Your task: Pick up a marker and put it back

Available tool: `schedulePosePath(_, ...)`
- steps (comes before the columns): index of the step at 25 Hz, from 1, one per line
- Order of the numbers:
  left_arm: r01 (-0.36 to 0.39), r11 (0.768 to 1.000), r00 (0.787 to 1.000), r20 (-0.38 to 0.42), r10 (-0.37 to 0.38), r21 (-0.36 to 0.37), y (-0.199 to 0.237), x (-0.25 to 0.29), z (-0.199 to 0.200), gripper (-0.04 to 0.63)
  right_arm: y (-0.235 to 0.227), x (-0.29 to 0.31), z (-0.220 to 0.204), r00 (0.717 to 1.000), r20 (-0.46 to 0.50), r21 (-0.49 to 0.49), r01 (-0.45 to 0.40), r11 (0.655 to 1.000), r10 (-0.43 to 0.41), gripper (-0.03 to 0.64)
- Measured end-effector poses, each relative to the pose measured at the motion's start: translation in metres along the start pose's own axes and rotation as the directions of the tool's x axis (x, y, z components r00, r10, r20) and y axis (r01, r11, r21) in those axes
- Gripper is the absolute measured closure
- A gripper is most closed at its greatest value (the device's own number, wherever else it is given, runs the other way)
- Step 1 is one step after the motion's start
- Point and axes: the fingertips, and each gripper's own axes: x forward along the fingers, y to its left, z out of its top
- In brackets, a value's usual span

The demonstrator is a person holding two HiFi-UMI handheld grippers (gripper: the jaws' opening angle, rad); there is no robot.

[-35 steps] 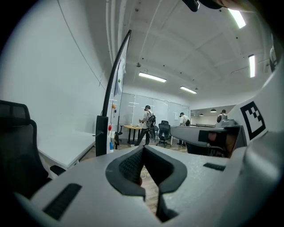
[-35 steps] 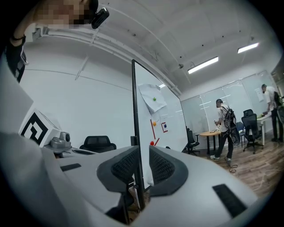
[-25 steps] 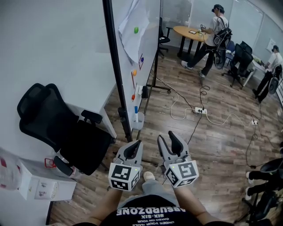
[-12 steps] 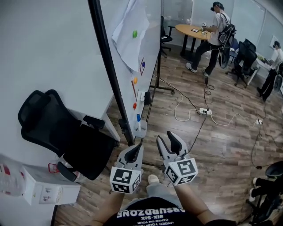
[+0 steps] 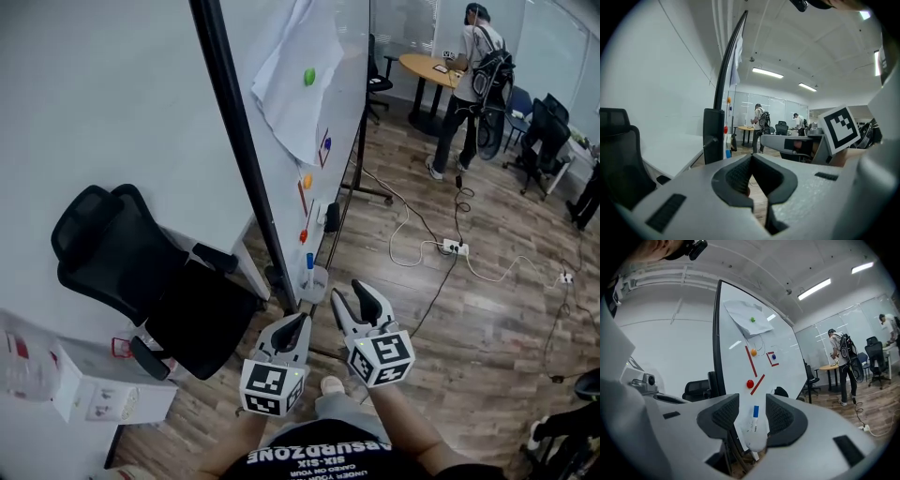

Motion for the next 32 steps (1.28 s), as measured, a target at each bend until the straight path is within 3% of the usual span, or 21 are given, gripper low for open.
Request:
schedulePosePath(15,-0.078,0.997,0.997,-0.010,0.078,-0.015,0.012,0.025,0.001,0.592,-0.006,0.070,-0.029,0.975,-0.145,-0.012,-0.174,0.985,0.171,0.463)
schedulePosePath(25,-0.119,0.993,0.993,-0.010,0.119,-0.028,0.011,0.041,-0.002,0.592,-0.012,0.100,-0.050,0.940,-0.234,-0.029,-0.263,0.964,0.249,0.463)
schedulePosePath(32,-0.133,0.991,0.991,-0.007,0.133,-0.029,0.007,0.050,-0.002,0.592,-0.008,0.116,-0.064,0.895,-0.309,-0.024,-0.344,0.939,0.320,0.463)
